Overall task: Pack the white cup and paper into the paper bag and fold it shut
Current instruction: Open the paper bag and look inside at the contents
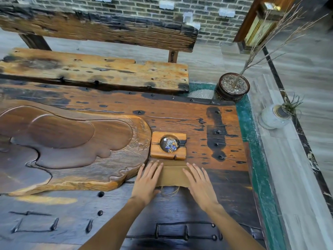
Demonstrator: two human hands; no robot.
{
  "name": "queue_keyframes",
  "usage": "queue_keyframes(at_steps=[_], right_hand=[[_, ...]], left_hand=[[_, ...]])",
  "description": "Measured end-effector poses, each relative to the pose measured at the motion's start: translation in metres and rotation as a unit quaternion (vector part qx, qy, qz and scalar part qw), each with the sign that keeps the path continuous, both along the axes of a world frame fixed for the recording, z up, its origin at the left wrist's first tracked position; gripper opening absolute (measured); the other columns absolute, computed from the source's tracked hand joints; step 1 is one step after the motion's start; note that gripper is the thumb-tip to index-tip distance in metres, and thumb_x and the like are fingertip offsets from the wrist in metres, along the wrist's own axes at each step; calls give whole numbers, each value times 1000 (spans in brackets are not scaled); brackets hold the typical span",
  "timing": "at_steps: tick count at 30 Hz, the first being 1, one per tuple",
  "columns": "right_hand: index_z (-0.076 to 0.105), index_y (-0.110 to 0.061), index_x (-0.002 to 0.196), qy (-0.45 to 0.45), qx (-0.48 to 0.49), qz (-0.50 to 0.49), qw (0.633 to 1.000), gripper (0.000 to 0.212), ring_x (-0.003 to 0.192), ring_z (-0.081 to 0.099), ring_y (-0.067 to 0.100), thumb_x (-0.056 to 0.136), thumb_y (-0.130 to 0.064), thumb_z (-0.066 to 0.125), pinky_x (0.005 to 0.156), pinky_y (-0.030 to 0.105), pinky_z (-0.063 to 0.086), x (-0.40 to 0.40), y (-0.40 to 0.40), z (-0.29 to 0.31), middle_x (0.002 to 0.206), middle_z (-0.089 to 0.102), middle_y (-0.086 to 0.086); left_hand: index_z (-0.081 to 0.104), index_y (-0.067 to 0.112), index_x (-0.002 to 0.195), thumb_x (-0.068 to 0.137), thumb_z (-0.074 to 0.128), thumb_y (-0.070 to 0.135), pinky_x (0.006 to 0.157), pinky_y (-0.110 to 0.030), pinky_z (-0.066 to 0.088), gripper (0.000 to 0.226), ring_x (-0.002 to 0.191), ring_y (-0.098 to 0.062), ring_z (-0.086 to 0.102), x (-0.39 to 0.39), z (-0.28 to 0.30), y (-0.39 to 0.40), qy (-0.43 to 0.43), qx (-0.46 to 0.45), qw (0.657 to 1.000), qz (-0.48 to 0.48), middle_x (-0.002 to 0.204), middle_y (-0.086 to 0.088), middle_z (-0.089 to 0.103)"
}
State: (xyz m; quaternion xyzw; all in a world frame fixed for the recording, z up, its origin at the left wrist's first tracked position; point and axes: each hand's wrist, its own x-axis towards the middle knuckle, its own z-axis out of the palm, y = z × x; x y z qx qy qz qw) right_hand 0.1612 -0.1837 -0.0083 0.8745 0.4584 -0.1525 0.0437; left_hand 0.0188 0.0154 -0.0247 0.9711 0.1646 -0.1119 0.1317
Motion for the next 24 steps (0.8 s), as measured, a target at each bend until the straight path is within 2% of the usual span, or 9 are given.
queue_keyframes(at_steps=[2,5,7,9,12,15,18,20,24], right_hand=[[35,-20,148,12,16,3,1000,88,146,32,23,72,-21,80,120,44,22,0,-3,3,159,31,1],[42,-19,144,25,35,22,999,68,150,22,21,82,-25,68,119,44,31,3,-11,6,163,21,-2],[44,-19,143,42,54,36,997,55,151,17,19,89,-27,56,120,42,30,9,-15,11,165,16,-4],[41,-19,145,69,62,40,995,54,152,15,17,93,-32,48,122,40,25,16,-18,19,165,13,-6],[31,-20,151,80,42,59,994,70,153,9,16,91,-48,52,124,40,18,19,-17,26,166,6,-8],[20,-19,155,52,16,67,996,92,153,8,17,82,-51,66,125,41,10,15,-15,19,166,4,-6],[16,-17,157,7,-2,50,999,112,151,20,21,70,-49,79,123,46,19,8,-12,9,165,16,-2],[20,-14,156,-6,-3,36,999,119,148,29,23,62,-48,85,120,48,27,5,-9,1,162,26,1],[34,-11,150,-9,7,-1,1000,113,137,44,27,55,-34,91,114,49,37,4,-2,-6,149,45,6]], left_hand=[[12,21,155,62,80,52,121,-48,20,119,149,-22,21,0,3,2,-10,-7,1000,-5,159,0,27],[17,22,154,64,75,59,121,-40,8,113,149,-16,18,-2,8,6,-47,-36,998,-5,159,6,27],[20,22,153,66,68,67,122,-38,8,110,149,-14,19,-4,11,10,-70,-70,995,4,158,7,30],[22,22,152,65,63,75,123,-38,14,110,148,-15,22,-6,14,14,-87,-97,991,15,157,6,31],[25,22,151,64,61,78,123,-37,17,110,147,-17,25,-12,16,16,-102,-110,988,27,157,5,32],[20,21,153,65,63,76,123,-38,15,112,149,-19,20,-16,20,14,-94,-106,990,21,160,4,26],[11,21,155,66,67,71,125,-39,8,116,151,-16,9,-13,21,9,-67,-70,995,-4,163,7,16],[5,21,156,66,69,68,125,-39,3,120,152,-15,0,-10,18,5,-43,-56,997,-14,164,8,6],[0,21,156,67,72,63,124,-39,3,121,151,-14,-9,-3,12,3,-26,-68,997,-8,164,10,-2]])
